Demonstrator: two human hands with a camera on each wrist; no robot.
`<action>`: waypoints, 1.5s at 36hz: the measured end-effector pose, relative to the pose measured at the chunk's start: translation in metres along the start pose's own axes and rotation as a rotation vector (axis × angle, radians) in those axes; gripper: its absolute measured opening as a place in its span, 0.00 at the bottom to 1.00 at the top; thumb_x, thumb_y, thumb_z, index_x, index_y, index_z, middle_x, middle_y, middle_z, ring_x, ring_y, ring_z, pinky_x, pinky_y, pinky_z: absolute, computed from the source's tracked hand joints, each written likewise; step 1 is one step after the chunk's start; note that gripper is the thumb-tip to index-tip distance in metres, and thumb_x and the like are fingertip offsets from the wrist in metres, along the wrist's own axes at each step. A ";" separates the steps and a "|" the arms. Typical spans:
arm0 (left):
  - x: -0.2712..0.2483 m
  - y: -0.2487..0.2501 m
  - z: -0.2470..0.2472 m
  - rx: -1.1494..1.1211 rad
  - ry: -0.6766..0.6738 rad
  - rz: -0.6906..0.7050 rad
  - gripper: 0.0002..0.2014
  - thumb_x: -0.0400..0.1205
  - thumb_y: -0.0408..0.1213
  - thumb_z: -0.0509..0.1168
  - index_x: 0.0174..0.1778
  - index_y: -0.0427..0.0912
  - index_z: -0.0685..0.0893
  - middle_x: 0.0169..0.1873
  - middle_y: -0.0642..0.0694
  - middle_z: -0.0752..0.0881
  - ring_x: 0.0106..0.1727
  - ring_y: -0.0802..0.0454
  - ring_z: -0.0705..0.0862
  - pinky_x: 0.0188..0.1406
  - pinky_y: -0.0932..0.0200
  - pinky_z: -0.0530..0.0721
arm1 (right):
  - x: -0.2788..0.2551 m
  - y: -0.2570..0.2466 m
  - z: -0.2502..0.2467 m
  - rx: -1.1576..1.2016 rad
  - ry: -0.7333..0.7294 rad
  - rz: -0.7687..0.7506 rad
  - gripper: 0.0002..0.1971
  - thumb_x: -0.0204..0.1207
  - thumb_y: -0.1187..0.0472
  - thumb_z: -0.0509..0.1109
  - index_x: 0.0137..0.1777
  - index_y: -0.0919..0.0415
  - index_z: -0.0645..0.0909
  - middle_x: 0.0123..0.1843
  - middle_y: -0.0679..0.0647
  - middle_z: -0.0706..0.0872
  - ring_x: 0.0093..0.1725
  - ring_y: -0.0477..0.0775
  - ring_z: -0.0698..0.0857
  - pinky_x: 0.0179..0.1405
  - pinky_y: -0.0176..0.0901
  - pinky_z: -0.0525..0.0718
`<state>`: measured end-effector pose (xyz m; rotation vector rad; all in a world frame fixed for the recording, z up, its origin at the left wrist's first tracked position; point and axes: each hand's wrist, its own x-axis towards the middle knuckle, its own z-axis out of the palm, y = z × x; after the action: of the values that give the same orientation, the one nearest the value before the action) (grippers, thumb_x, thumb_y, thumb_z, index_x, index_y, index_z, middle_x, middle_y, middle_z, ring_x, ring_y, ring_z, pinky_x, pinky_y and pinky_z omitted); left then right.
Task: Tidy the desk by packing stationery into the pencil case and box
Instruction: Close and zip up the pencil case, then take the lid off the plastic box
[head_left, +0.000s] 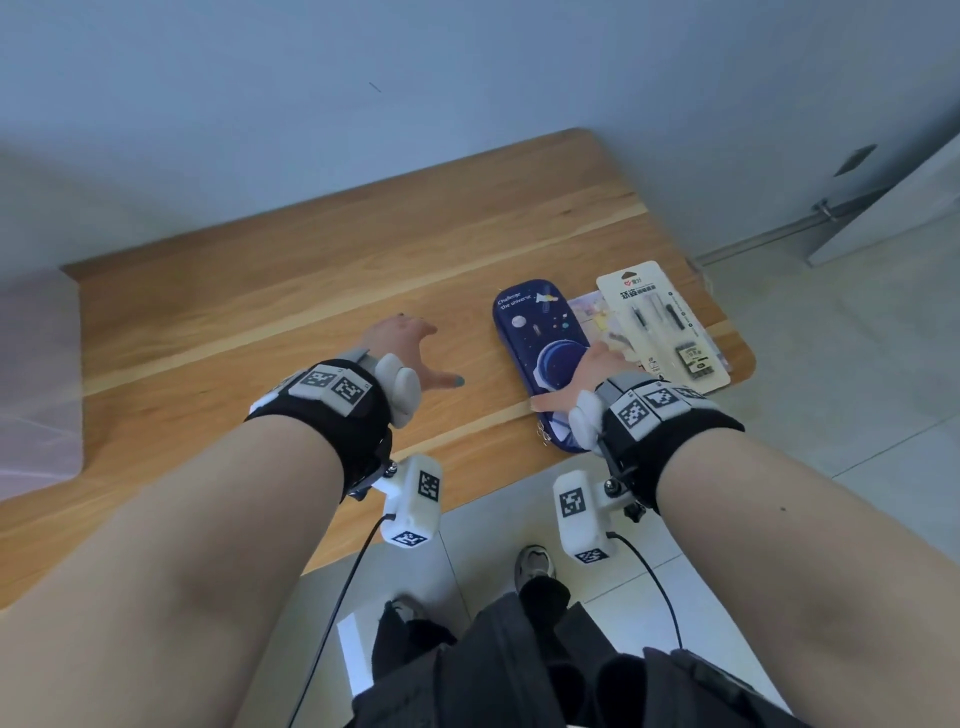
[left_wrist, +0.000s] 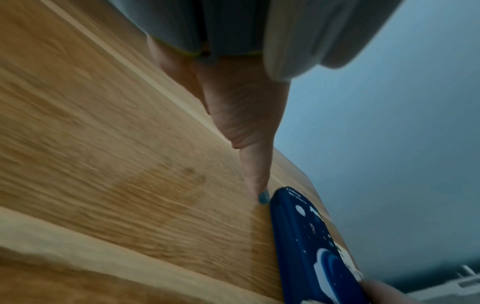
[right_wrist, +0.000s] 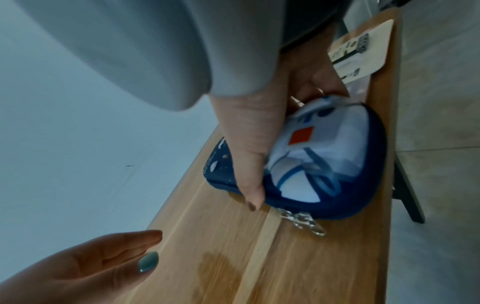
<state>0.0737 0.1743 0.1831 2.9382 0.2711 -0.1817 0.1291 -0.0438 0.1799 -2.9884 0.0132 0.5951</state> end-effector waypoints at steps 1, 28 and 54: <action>-0.002 0.003 0.001 -0.004 -0.004 -0.006 0.43 0.72 0.65 0.68 0.79 0.47 0.66 0.78 0.48 0.69 0.78 0.47 0.67 0.73 0.51 0.67 | 0.000 0.005 -0.001 -0.016 -0.010 0.019 0.60 0.49 0.28 0.76 0.76 0.63 0.62 0.69 0.57 0.77 0.65 0.60 0.80 0.62 0.51 0.79; -0.079 0.134 -0.002 -0.277 0.455 0.283 0.14 0.79 0.44 0.63 0.58 0.48 0.87 0.58 0.50 0.87 0.63 0.47 0.81 0.63 0.54 0.76 | -0.057 0.144 -0.005 0.416 -0.004 -0.074 0.26 0.80 0.51 0.63 0.77 0.57 0.67 0.72 0.56 0.78 0.66 0.60 0.80 0.60 0.45 0.77; -0.058 0.209 0.021 -0.083 0.014 0.270 0.20 0.83 0.57 0.56 0.67 0.56 0.81 0.62 0.53 0.84 0.60 0.50 0.82 0.54 0.58 0.80 | -0.050 0.207 -0.014 0.846 0.039 0.160 0.10 0.79 0.53 0.63 0.42 0.59 0.72 0.45 0.58 0.79 0.42 0.58 0.80 0.48 0.46 0.84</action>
<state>0.0553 -0.0417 0.2069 2.8564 -0.1147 -0.1085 0.0829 -0.2519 0.1928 -2.1819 0.4007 0.4006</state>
